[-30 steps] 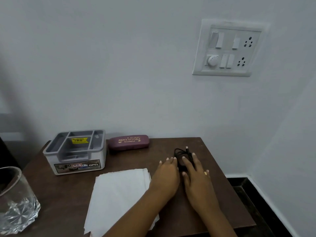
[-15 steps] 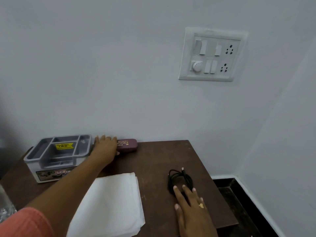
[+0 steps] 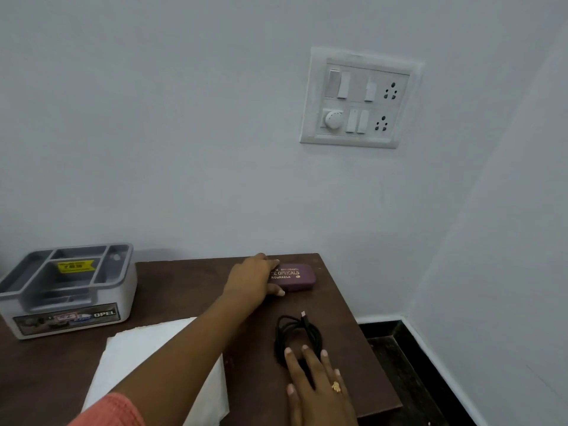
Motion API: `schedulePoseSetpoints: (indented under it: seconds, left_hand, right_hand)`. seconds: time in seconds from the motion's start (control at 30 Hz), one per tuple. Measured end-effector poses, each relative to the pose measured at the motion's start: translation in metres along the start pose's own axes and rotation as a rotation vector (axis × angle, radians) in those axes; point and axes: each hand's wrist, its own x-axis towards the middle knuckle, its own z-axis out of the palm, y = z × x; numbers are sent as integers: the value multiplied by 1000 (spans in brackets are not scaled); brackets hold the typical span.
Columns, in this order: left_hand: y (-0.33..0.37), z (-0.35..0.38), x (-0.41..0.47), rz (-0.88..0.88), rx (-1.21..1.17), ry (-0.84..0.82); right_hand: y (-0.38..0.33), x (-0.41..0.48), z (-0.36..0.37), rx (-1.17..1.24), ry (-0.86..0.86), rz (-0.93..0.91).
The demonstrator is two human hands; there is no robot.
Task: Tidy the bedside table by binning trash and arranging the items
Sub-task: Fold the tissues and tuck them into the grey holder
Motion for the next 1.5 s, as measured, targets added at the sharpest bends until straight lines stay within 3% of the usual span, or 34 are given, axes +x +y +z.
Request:
schedulePoseSetpoints:
  seconds: [0.23, 0.33, 0.53, 0.63, 0.77, 0.87, 1.0, 1.1, 1.17, 1.23, 1.4, 1.5]
  left_hand:
    - [7, 7, 3, 33, -30, 17]
    - [-1, 0, -16, 30, -63, 122]
    - [-48, -22, -128, -68, -119, 414]
    - [-77, -23, -187, -185, -97, 459]
    - [-103, -16, -224, -140, -6, 261]
    - [-108, -13, -235, -145, 97, 62]
    - [-116, -6, -250, -143, 93, -63]
    - [-119, 0, -260, -108, 73, -48]
    - [-120, 1, -263, -110, 59, -33]
    - [-120, 2, -263, -107, 55, -8]
    - [-122, 5, -262, -77, 36, 30]
    - [-124, 8, -260, -65, 26, 46]
  right_hand:
    - [3, -1, 6, 3, 71, 2]
    - [4, -5, 6, 4, 53, 10]
    - [-7, -7, -2, 3, 117, 0]
    - [-36, -9, -3, 85, 133, -91]
    - [-82, -7, 3, 116, -65, -228]
    - [-101, -11, 7, 100, -211, -209]
    - [-107, -21, 9, 102, -222, -194]
    - [-107, -20, 9, 215, -149, -159]
    - [-105, -5, 8, 481, -81, -55]
    - [-99, 18, 6, 690, -132, 66]
    - [-102, 59, 7, 520, -332, 175]
    - [-106, 61, 11, 455, -306, 192]
